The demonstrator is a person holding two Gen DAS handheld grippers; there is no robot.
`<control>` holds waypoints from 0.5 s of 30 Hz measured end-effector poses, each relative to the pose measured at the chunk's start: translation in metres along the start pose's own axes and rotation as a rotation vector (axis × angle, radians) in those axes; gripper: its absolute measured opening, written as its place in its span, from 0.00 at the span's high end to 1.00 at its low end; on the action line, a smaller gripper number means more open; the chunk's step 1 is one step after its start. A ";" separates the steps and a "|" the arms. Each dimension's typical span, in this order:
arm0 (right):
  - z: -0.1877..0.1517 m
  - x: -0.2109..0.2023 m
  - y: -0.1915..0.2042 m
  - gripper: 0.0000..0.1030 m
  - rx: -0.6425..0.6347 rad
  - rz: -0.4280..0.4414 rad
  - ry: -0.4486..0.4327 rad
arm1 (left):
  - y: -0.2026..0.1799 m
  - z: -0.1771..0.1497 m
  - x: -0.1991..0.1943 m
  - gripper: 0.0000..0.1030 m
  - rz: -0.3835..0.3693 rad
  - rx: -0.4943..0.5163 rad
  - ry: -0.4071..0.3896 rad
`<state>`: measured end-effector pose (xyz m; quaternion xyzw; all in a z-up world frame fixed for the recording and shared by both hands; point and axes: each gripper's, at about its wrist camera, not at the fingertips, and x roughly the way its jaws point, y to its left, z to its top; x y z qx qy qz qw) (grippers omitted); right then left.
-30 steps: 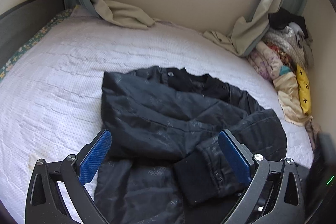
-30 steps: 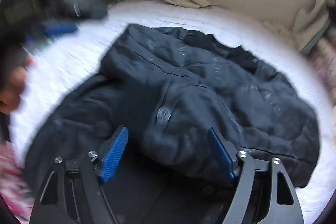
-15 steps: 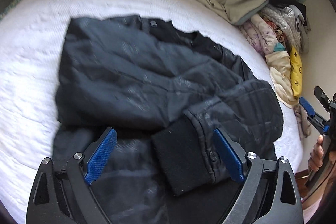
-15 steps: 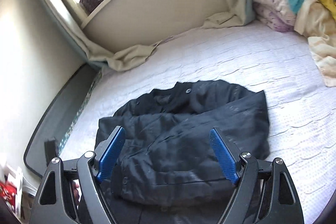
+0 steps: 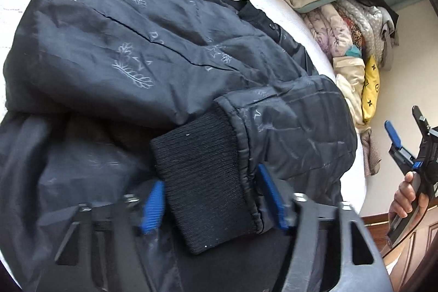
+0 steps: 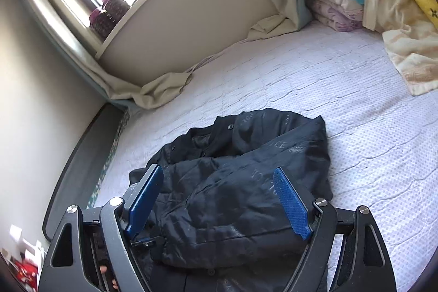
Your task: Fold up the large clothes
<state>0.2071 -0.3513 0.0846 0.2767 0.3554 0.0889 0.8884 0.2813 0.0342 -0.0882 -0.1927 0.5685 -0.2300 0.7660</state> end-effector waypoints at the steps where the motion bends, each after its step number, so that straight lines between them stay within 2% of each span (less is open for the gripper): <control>1: 0.000 0.001 -0.001 0.21 0.001 -0.004 0.003 | 0.000 0.000 0.002 0.73 -0.033 -0.007 0.012; 2: 0.000 0.002 -0.002 0.21 0.000 -0.010 0.006 | 0.000 0.000 0.004 0.85 -0.060 -0.017 0.024; 4: 0.001 0.003 -0.003 0.21 -0.006 -0.027 0.003 | -0.003 -0.001 -0.004 0.85 -0.074 -0.013 0.005; 6: 0.002 0.001 -0.004 0.21 -0.011 -0.052 -0.011 | -0.014 0.001 -0.019 0.86 -0.061 0.032 -0.024; 9: 0.003 -0.002 -0.007 0.21 -0.003 -0.067 -0.028 | -0.023 0.003 -0.055 0.86 -0.046 0.087 -0.097; 12: 0.003 -0.001 -0.009 0.21 -0.001 -0.086 -0.033 | -0.019 0.006 -0.087 0.86 0.006 0.102 -0.158; 15: 0.002 0.004 -0.009 0.22 -0.005 -0.097 -0.021 | -0.008 0.009 -0.099 0.86 0.077 0.091 -0.178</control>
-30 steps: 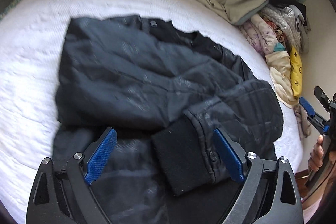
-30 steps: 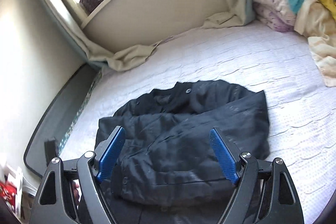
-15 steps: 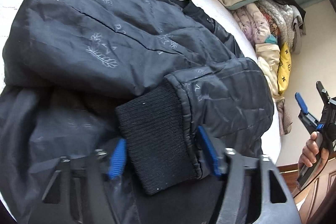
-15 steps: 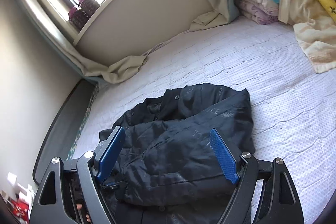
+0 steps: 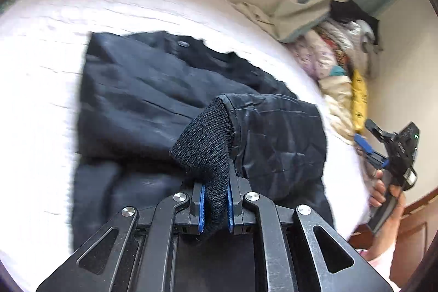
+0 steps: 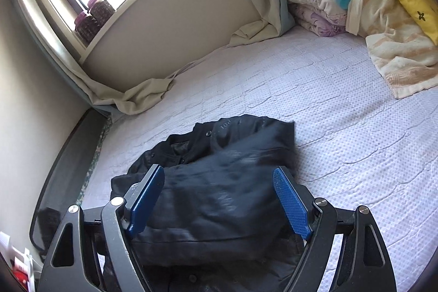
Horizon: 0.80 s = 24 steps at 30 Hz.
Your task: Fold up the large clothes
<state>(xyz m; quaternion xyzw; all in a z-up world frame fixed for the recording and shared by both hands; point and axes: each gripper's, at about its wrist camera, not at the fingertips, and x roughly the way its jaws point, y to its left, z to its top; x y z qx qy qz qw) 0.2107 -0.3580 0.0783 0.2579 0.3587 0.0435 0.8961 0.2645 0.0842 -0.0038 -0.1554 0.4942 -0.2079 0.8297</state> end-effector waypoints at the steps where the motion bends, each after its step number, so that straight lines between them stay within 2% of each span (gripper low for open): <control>1: -0.001 0.003 0.001 0.25 -0.005 -0.005 0.009 | 0.007 0.001 0.000 0.86 0.022 -0.017 0.006; 7: -0.008 0.022 0.011 0.37 -0.052 -0.036 0.073 | 0.042 0.000 0.024 0.85 0.143 -0.100 0.094; 10: -0.011 0.031 0.012 0.41 -0.069 -0.053 0.104 | 0.048 -0.006 0.041 0.85 0.167 -0.123 0.146; 13: -0.015 0.041 0.010 0.45 -0.070 -0.067 0.139 | 0.043 -0.009 0.045 0.85 0.171 -0.116 0.154; 16: -0.017 0.045 0.009 0.45 -0.077 -0.085 0.150 | 0.037 -0.007 0.039 0.79 0.181 -0.088 0.132; 18: -0.016 0.046 0.011 0.45 -0.089 -0.090 0.143 | 0.033 -0.002 0.032 0.72 0.212 -0.073 0.101; 22: -0.014 0.047 0.026 0.45 -0.149 -0.109 0.099 | 0.023 0.004 0.011 0.72 0.315 -0.008 -0.030; 24: -0.016 0.052 0.036 0.45 -0.204 -0.114 0.073 | 0.017 0.005 0.010 0.65 0.279 0.005 -0.064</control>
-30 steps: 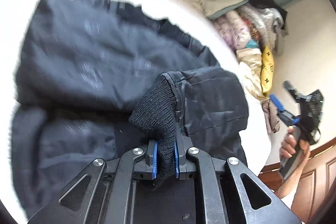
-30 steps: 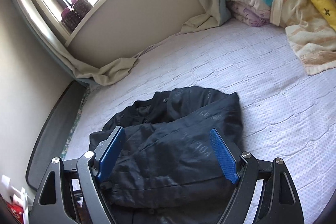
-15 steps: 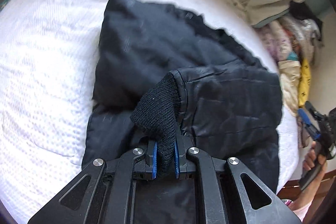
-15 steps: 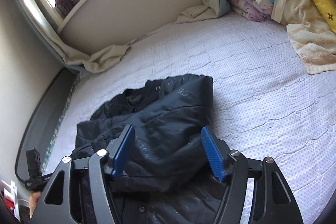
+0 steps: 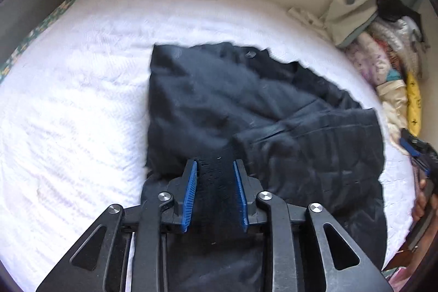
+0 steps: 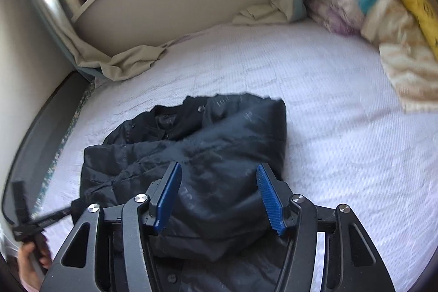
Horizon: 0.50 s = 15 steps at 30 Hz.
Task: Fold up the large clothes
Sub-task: 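Grasp the coat hem with the right gripper while the left gripper holds the cuff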
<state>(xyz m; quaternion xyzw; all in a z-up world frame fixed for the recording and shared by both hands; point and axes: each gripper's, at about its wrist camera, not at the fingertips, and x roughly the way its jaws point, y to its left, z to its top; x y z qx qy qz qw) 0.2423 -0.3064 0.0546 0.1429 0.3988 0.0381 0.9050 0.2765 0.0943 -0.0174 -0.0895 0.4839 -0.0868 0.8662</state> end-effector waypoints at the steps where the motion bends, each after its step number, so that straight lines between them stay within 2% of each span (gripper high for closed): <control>1: 0.000 0.003 0.004 0.45 -0.018 -0.001 -0.005 | -0.002 -0.001 0.003 0.62 -0.020 0.001 0.001; 2: -0.002 0.010 0.010 0.45 -0.044 -0.003 0.000 | -0.005 -0.002 0.006 0.61 -0.038 0.005 0.004; 4: -0.005 0.025 0.018 0.52 -0.068 -0.012 0.030 | -0.011 -0.003 0.020 0.61 -0.057 0.025 0.025; 6: -0.013 0.047 0.021 0.63 -0.096 -0.056 0.079 | -0.011 -0.004 0.031 0.61 -0.046 0.024 0.035; 10: -0.033 0.080 0.009 0.70 -0.105 -0.143 0.161 | -0.001 -0.002 0.034 0.61 -0.041 -0.023 0.053; 14: -0.039 0.084 0.005 0.71 -0.107 -0.142 0.167 | 0.009 0.006 0.008 0.60 0.001 -0.048 -0.043; 15: -0.039 0.084 0.006 0.71 -0.113 -0.142 0.168 | 0.009 0.008 -0.001 0.59 -0.016 -0.049 -0.078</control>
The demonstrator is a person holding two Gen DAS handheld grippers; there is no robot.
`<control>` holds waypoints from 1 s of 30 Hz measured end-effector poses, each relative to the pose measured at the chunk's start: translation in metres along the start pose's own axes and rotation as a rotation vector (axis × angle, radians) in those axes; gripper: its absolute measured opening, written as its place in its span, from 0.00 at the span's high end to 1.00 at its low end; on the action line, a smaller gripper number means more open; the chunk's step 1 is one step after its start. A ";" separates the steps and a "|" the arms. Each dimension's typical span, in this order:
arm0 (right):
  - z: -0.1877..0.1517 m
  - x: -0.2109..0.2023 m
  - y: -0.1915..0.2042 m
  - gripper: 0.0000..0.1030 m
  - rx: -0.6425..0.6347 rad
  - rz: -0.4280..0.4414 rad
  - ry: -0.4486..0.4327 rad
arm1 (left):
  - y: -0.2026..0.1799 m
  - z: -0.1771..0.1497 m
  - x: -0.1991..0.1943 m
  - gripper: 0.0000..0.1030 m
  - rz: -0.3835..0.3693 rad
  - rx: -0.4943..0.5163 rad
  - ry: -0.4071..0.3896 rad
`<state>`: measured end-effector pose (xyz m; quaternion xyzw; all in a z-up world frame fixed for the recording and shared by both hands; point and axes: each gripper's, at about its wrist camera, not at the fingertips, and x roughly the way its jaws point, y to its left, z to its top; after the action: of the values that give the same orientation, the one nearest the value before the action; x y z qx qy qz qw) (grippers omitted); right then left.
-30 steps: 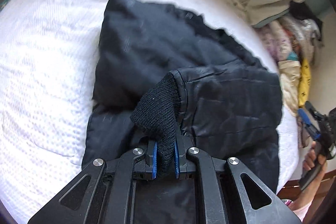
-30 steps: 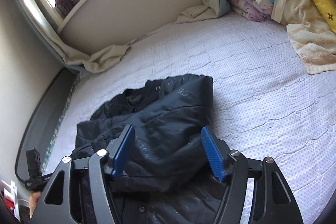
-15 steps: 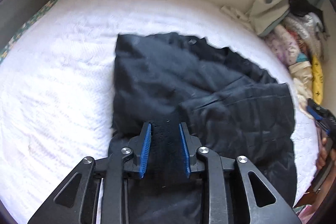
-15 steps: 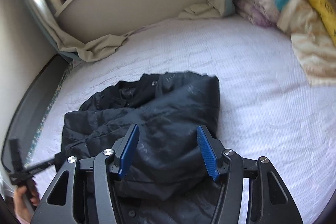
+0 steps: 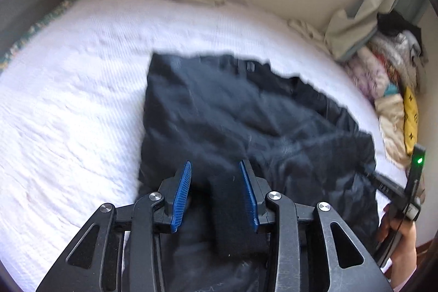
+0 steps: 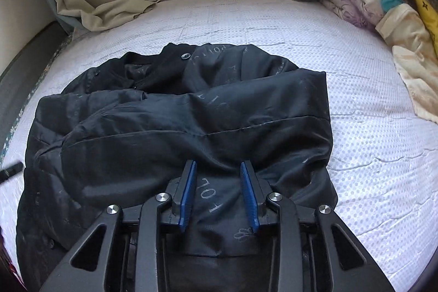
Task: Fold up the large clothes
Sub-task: 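Grasp the coat hem with the right gripper while the left gripper holds the cuff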
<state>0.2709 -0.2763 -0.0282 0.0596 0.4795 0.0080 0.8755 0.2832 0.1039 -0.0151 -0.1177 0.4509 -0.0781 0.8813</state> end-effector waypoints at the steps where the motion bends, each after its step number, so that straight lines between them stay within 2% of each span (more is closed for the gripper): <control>1: 0.000 0.001 0.000 0.71 0.003 0.005 0.002 | -0.002 0.000 -0.003 0.56 -0.035 -0.002 -0.011; 2: -0.001 0.002 0.001 0.71 0.007 0.014 0.006 | -0.004 0.001 -0.003 0.53 -0.077 -0.001 -0.009; 4: -0.003 0.008 0.002 0.71 0.022 0.050 0.026 | -0.016 -0.005 0.004 0.52 -0.144 0.020 0.024; 8: -0.009 0.012 0.012 0.71 -0.005 0.059 0.040 | -0.036 -0.015 0.029 0.52 -0.161 0.070 0.079; 13: -0.005 0.003 0.013 0.71 -0.010 0.068 0.041 | -0.051 -0.028 0.060 0.52 -0.057 0.139 0.143; 16: 0.005 -0.022 0.007 0.71 0.001 0.032 -0.052 | -0.056 -0.034 0.067 0.52 -0.012 0.178 0.147; 18: 0.009 -0.027 0.000 0.71 0.006 -0.017 -0.075 | -0.065 -0.037 0.069 0.51 0.024 0.228 0.141; 21: 0.006 -0.011 -0.011 0.71 0.032 -0.016 -0.018 | -0.070 -0.042 0.075 0.49 0.052 0.277 0.144; 24: -0.004 0.006 -0.009 0.72 -0.018 -0.053 0.028 | -0.066 -0.043 0.080 0.48 0.044 0.286 0.153; 27: -0.011 0.014 -0.008 0.72 -0.063 -0.070 0.022 | -0.058 -0.043 0.082 0.47 0.022 0.270 0.158; 30: -0.015 0.022 -0.011 0.72 -0.052 -0.057 0.017 | -0.057 -0.045 0.086 0.47 0.019 0.278 0.150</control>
<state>0.2697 -0.2843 -0.0563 0.0232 0.4878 -0.0038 0.8726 0.2946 0.0222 -0.0911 0.0157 0.5015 -0.1397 0.8537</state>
